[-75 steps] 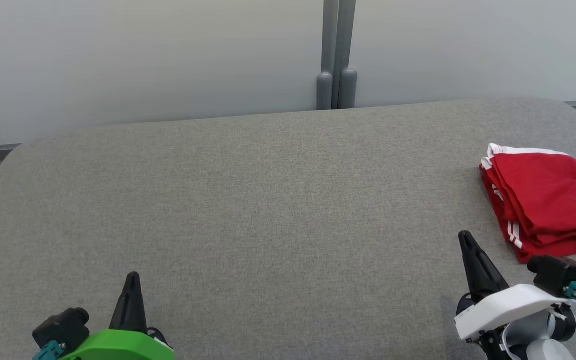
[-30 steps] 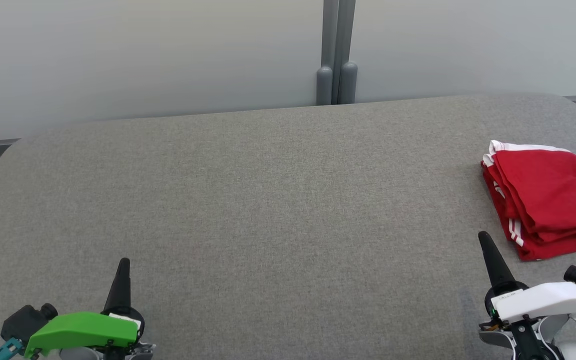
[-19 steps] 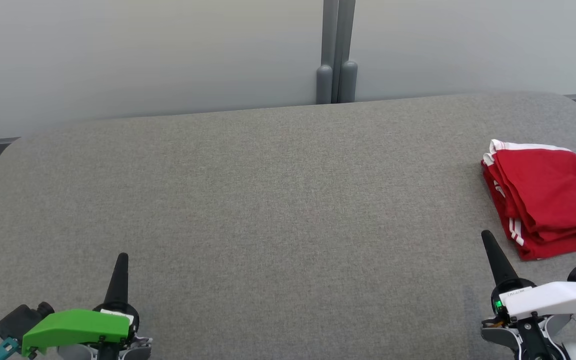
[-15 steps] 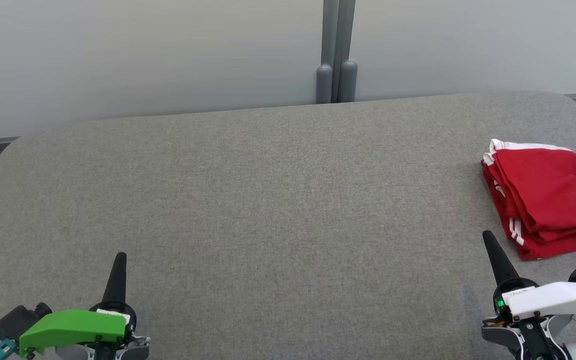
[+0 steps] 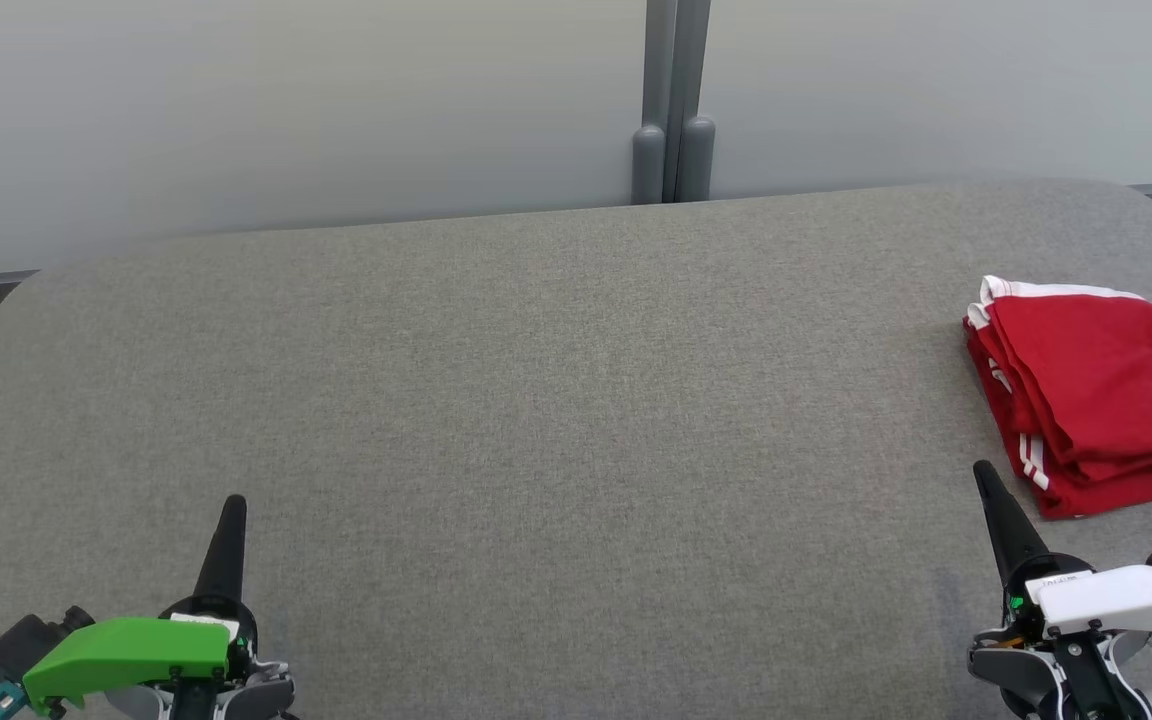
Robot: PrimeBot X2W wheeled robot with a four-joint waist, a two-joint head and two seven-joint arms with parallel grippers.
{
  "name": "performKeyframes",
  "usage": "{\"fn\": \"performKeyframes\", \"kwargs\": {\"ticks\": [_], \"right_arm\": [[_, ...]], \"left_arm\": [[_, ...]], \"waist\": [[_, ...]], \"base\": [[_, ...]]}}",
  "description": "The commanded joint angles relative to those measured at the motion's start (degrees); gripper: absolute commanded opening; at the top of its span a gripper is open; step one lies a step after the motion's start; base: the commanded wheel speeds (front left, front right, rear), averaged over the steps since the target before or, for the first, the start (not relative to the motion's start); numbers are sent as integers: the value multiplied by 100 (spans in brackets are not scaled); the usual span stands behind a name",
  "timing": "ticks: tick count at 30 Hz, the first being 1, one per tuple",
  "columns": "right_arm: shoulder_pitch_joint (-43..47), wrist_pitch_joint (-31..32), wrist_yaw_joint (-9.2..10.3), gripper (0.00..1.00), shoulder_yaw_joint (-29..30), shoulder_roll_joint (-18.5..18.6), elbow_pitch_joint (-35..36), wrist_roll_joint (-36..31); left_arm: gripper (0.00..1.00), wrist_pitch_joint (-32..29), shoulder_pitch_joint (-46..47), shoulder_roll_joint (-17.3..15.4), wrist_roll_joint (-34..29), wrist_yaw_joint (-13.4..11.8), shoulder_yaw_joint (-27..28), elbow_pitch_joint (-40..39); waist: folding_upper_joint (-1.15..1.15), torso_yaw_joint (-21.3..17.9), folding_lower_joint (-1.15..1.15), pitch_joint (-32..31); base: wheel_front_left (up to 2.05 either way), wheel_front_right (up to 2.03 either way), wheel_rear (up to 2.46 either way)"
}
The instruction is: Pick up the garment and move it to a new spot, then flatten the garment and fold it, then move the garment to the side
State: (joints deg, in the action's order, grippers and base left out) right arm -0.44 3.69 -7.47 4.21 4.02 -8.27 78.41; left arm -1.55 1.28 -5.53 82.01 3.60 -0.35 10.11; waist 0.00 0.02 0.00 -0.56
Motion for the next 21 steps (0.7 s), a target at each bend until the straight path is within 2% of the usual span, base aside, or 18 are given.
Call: {"fn": "performKeyframes", "kwargs": {"ticks": [1,21], "right_arm": [[-106,28,-3,0,31,16,4,177],[-125,145,-4,0,147,-2,-79,1003]], "left_arm": [[0,-47,135,21,121,74,61,-5],[0,-269,194,159,710,269,326,50]], "waist": [[0,0,0,4],[0,-1,0,42]], "base": [[0,0,0],[0,0,0]]}}
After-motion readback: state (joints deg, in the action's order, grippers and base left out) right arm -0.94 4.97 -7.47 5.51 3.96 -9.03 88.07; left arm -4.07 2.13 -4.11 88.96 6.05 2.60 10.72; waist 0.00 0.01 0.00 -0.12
